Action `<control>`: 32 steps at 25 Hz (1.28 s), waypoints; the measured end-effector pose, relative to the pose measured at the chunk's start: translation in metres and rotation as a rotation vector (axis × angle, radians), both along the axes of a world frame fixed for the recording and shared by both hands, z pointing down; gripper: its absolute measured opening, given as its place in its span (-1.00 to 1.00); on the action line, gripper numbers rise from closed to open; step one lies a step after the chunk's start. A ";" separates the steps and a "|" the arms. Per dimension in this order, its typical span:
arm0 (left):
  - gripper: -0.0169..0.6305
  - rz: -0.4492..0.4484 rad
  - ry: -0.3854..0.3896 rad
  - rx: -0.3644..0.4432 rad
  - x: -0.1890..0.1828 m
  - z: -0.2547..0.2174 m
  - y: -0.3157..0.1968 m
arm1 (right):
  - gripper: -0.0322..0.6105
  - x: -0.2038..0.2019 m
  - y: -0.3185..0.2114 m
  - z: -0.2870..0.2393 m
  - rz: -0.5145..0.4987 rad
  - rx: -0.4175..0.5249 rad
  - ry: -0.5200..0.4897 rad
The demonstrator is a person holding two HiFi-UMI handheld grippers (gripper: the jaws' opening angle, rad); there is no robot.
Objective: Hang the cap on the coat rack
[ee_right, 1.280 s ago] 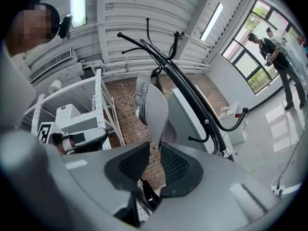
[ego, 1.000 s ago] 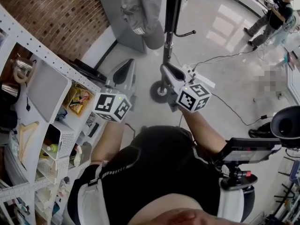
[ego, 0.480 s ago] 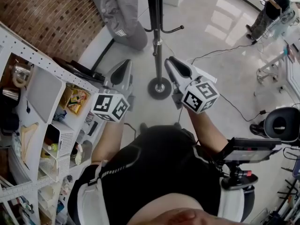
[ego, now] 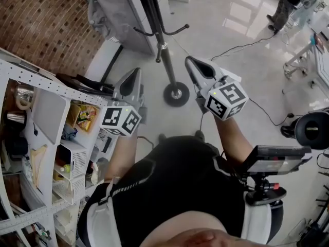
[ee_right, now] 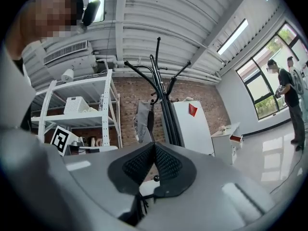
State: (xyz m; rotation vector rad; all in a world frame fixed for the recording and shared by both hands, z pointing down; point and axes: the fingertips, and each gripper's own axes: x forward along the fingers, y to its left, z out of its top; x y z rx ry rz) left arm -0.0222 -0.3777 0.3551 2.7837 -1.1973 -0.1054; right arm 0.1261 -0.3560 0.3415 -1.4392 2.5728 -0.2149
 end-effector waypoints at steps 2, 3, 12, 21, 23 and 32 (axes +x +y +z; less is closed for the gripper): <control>-0.94 0.014 -0.004 -0.004 0.006 0.001 0.000 | -0.87 0.007 0.001 0.000 0.015 -0.006 0.012; -0.94 0.019 -0.004 -0.008 0.009 0.001 -0.001 | -0.87 0.010 0.000 0.001 0.019 -0.011 0.021; -0.94 0.033 -0.003 -0.015 0.019 0.007 -0.020 | -0.88 0.006 -0.009 0.001 -0.017 0.010 0.070; -0.94 0.039 0.000 -0.014 0.022 0.012 -0.031 | -0.88 0.005 -0.020 0.009 -0.011 -0.003 0.101; -0.94 0.039 0.004 -0.014 0.021 0.010 -0.031 | -0.88 0.006 -0.022 0.006 -0.005 -0.001 0.101; -0.94 0.032 0.013 -0.010 0.014 0.001 -0.034 | -0.88 0.005 -0.024 -0.006 0.007 0.015 0.111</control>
